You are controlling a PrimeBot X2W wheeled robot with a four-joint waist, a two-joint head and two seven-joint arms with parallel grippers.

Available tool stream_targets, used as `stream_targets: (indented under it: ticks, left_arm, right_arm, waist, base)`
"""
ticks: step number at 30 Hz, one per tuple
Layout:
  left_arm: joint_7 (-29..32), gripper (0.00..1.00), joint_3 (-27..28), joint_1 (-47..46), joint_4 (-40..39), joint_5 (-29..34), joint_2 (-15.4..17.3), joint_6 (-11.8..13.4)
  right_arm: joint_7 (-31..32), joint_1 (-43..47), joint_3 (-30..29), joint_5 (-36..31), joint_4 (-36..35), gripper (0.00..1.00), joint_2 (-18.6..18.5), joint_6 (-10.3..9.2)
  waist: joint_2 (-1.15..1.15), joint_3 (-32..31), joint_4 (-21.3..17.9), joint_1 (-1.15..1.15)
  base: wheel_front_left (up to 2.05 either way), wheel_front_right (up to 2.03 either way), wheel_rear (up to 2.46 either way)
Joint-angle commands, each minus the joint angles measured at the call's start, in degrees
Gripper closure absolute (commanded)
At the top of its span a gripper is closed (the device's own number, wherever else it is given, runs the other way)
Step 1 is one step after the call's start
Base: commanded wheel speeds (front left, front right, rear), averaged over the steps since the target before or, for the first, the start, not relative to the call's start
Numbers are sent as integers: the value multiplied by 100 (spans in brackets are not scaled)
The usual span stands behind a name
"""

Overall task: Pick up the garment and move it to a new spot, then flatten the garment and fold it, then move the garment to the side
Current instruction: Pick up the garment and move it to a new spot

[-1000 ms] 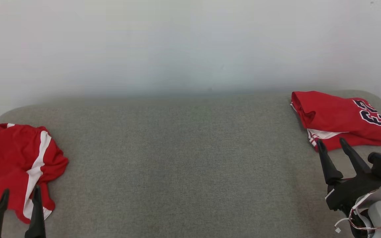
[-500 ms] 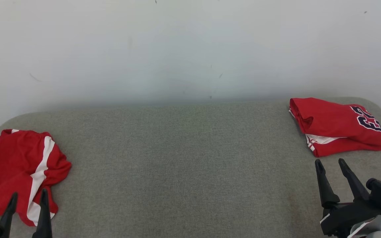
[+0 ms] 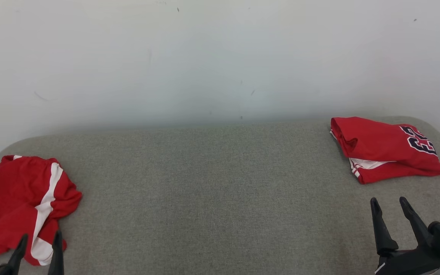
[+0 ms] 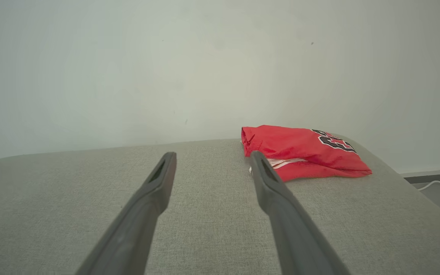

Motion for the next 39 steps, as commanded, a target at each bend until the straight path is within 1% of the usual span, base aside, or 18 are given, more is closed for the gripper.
stream_targets:
  ticks: [1, 4, 9, 26, 32, 39]
  left_arm:
    - [22, 0, -10, 58, 17, 45, 23, 24]
    - [166, 0, -75, 60, 32, 80, 98, 17]
    - [244, 0, -160, -21, -4, 68, 129, -54]
    - [151, 0, -194, -24, -50, 6, 157, 20]
    - [88, 0, -156, -85, -66, 8, 181, 84]
    - [18, 0, -130, -151, -123, -1, 190, 146]
  right_arm:
    - [31, 43, -15, -72, -59, 0, 21, -5]
    - [182, 83, 6, -117, -162, 0, 41, -5]
    - [317, 95, -23, -168, -300, 0, 65, -5]
    - [433, 178, -40, -190, -391, 0, 95, -5]
    - [475, 222, -58, -175, -397, 0, 101, -5]
    - [450, 283, -56, -100, -337, 0, 105, -5]
  waist:
    - [0, -4, -4, 0]
    - [0, -11, 1, 0]
    - [0, -19, 38, 0]
    - [0, -60, 84, 0]
    - [0, -84, 230, 0]
    - [0, -117, 557, 0]
  base:
    - [0, 0, 0]
    - [0, 0, 0]
    - [0, 0, 0]
    - [0, 0, 0]
    - [0, 0, 0]
    - [0, 0, 0]
